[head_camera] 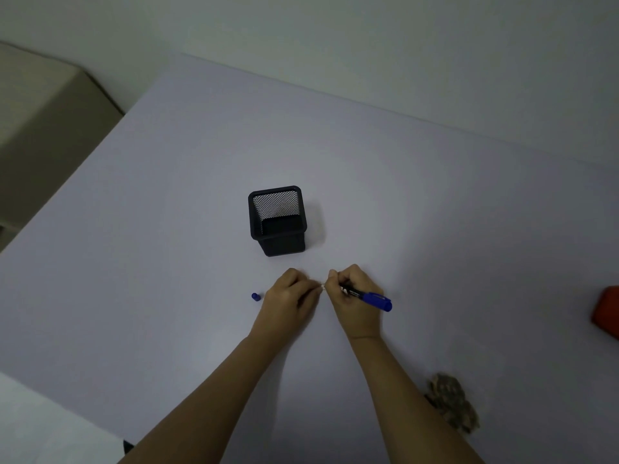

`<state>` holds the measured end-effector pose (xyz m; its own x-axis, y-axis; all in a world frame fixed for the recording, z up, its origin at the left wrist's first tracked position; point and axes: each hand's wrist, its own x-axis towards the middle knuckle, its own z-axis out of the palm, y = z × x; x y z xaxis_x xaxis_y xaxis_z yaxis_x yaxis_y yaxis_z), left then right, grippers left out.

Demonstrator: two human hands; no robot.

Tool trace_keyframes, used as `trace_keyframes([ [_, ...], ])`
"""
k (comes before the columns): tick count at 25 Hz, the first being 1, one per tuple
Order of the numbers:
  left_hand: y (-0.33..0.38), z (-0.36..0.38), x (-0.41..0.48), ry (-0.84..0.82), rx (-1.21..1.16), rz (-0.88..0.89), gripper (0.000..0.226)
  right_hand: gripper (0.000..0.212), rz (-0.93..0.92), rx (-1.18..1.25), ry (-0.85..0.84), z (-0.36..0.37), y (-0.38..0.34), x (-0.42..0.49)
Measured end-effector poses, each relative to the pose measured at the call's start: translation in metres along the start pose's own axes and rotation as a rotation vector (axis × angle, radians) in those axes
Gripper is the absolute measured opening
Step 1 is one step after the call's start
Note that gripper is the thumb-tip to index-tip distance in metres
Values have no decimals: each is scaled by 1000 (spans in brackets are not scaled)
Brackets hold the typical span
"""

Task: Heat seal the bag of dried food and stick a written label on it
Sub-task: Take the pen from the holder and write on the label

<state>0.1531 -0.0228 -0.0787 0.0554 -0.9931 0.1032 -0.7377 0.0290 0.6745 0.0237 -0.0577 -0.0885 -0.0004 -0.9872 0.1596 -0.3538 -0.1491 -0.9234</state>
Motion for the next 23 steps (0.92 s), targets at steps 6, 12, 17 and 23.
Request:
trace_keyframes([
  [6, -1, -5, -7, -12, 10, 25, 28, 26, 27, 2, -18, 1, 1, 0],
  [12, 0, -6, 4, 6, -83, -81, 14, 36, 27, 52, -6, 1, -2, 1],
  [17, 2, -5, 10, -22, -96, -177, 14, 37, 53, 62, 2, 0, -3, 2],
  [23, -1, -6, 9, 6, -65, -75, 16, 31, 110, 71, -35, 0, -4, 3],
])
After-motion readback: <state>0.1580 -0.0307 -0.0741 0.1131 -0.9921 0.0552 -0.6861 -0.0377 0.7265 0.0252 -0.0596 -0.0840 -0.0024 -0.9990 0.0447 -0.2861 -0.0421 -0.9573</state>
